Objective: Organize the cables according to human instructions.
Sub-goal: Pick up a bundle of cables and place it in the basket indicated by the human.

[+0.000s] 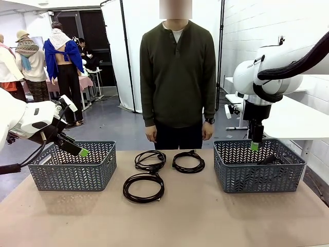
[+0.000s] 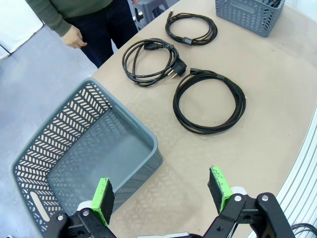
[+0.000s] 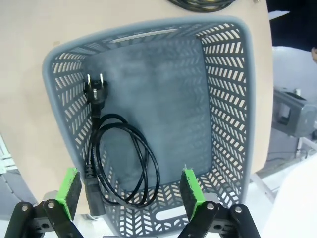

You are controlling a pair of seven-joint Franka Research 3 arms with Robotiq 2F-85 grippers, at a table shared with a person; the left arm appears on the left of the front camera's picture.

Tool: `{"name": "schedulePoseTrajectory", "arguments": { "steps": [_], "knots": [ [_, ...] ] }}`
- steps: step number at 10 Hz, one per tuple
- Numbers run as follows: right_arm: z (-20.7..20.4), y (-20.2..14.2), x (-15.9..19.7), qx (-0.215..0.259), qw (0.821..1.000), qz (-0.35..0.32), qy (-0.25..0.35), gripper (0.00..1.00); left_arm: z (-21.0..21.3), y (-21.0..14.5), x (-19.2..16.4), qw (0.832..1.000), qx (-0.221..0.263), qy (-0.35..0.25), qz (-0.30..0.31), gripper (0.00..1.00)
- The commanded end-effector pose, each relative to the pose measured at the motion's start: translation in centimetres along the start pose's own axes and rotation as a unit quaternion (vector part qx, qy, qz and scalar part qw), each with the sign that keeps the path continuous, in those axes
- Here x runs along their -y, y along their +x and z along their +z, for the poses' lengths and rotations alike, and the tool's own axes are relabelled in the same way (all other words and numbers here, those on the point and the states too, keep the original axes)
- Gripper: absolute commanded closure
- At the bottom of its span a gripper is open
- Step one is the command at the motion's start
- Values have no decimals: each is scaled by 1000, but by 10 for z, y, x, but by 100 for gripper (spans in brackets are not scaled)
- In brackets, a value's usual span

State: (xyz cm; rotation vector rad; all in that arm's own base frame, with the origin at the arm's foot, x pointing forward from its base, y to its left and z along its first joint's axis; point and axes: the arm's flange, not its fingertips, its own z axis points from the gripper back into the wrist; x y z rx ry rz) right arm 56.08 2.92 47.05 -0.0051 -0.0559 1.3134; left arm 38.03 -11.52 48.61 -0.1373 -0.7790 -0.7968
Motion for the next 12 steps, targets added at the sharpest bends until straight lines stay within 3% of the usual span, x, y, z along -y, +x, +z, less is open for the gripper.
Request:
{"name": "schedulePoseTrajectory", "arguments": {
  "steps": [1,7,9,12],
  "knots": [
    [-1,-1,1,1,1000,2,-4,0,-1,0,-1,1000,1,1,8,0],
    [0,0,0,0,1000,0,0,0,-1,0,-1,1000,1,1,8,0],
    [16,17,-13,28,998,-60,-19,0,-1,0,-1,1000,1,1,8,0],
    [37,45,-60,54,989,-134,-20,0,-1,0,-1,1000,1,1,8,0]
  ]
}}
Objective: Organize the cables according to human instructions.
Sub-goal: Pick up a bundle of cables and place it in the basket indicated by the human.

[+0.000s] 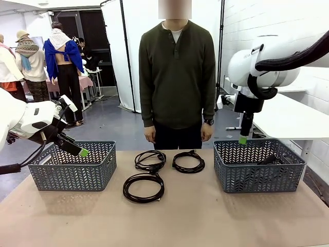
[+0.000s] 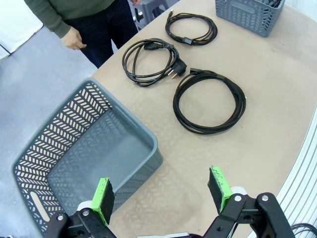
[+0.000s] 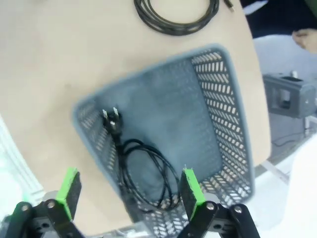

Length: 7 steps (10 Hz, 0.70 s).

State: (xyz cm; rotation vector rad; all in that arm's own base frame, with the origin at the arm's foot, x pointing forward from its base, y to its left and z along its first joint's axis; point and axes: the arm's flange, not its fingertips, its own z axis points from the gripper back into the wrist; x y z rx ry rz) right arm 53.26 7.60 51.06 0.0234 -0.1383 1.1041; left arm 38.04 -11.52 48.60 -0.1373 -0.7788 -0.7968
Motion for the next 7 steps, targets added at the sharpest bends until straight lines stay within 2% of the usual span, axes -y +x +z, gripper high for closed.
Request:
{"name": "schedulePoseTrajectory", "arguments": {
  "steps": [1,4,7],
  "knots": [
    [-4,7,-42,29,999,-46,-3,0,-1,0,-1,1000,1,1,8,0],
    [-19,29,-101,85,995,-55,-7,0,-1,0,-1,1000,1,1,8,0],
    [-44,48,-142,109,993,-41,-9,0,-1,0,-1,1000,1,1,8,0]
  ]
}}
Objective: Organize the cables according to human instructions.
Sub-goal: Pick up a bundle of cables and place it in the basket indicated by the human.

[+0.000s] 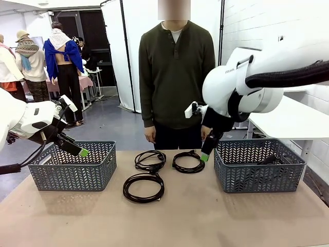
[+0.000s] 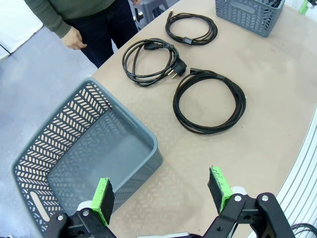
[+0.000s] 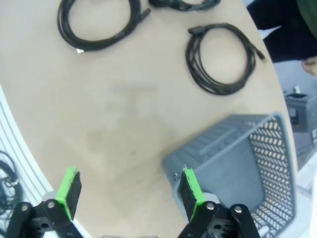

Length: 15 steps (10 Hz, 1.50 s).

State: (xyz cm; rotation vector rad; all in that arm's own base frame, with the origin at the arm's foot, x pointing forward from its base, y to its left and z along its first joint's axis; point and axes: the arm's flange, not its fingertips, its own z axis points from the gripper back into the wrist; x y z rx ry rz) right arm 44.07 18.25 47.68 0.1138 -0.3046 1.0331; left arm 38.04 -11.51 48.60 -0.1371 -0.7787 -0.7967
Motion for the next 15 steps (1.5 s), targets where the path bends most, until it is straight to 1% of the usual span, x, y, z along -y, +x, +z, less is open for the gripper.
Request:
{"name": "schedulePoseTrajectory", "arguments": {
  "steps": [1,4,5,15],
  "knots": [
    [-18,-2,-22,25,1000,-3,4,0,-1,0,-1,1000,1,1,8,0],
    [-28,8,-41,29,999,8,17,0,-1,0,-1,1000,1,1,8,0],
    [-23,8,-31,12,1000,13,8,0,-1,0,-1,1000,1,1,8,0],
    [-23,8,-31,12,1000,13,8,0,-1,0,-1,1000,1,1,8,0]
  ]
}}
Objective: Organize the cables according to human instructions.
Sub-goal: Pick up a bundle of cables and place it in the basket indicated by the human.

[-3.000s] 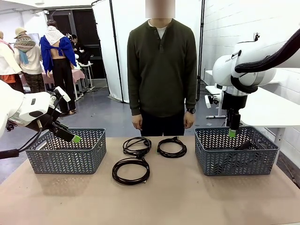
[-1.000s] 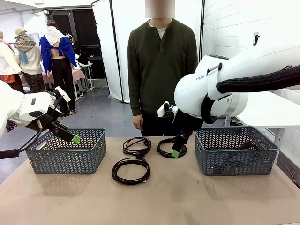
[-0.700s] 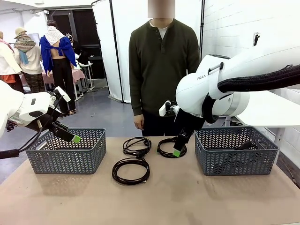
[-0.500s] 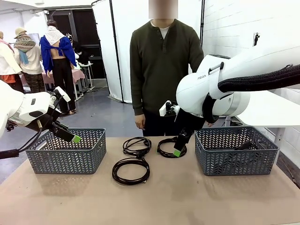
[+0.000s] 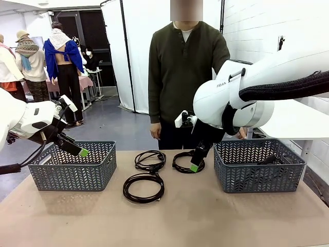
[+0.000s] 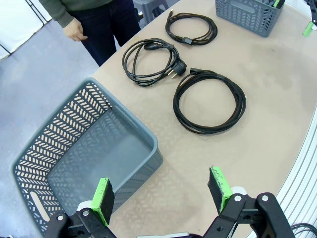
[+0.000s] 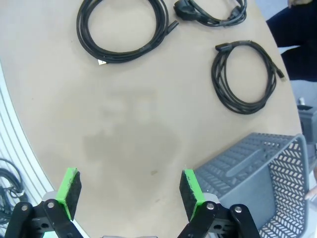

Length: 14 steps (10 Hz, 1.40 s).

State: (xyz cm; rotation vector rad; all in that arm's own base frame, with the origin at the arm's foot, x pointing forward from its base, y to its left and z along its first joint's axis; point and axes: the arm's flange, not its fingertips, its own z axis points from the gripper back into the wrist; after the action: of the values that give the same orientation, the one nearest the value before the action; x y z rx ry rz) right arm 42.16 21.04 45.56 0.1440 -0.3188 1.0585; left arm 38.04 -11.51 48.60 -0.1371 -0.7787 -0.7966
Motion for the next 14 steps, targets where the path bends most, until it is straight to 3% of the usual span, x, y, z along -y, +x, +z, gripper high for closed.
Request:
{"name": "schedulePoseTrajectory", "arguments": {
  "steps": [1,12,14],
  "knots": [
    [0,0,1,-1,1000,1,-3,0,-1,0,-1,1000,1,1,8,0],
    [0,0,0,0,1000,0,0,0,-1,0,-1,1000,1,1,8,0],
    [0,22,10,-18,999,-42,-9,0,-1,0,-1,1000,1,1,8,0]
  ]
}}
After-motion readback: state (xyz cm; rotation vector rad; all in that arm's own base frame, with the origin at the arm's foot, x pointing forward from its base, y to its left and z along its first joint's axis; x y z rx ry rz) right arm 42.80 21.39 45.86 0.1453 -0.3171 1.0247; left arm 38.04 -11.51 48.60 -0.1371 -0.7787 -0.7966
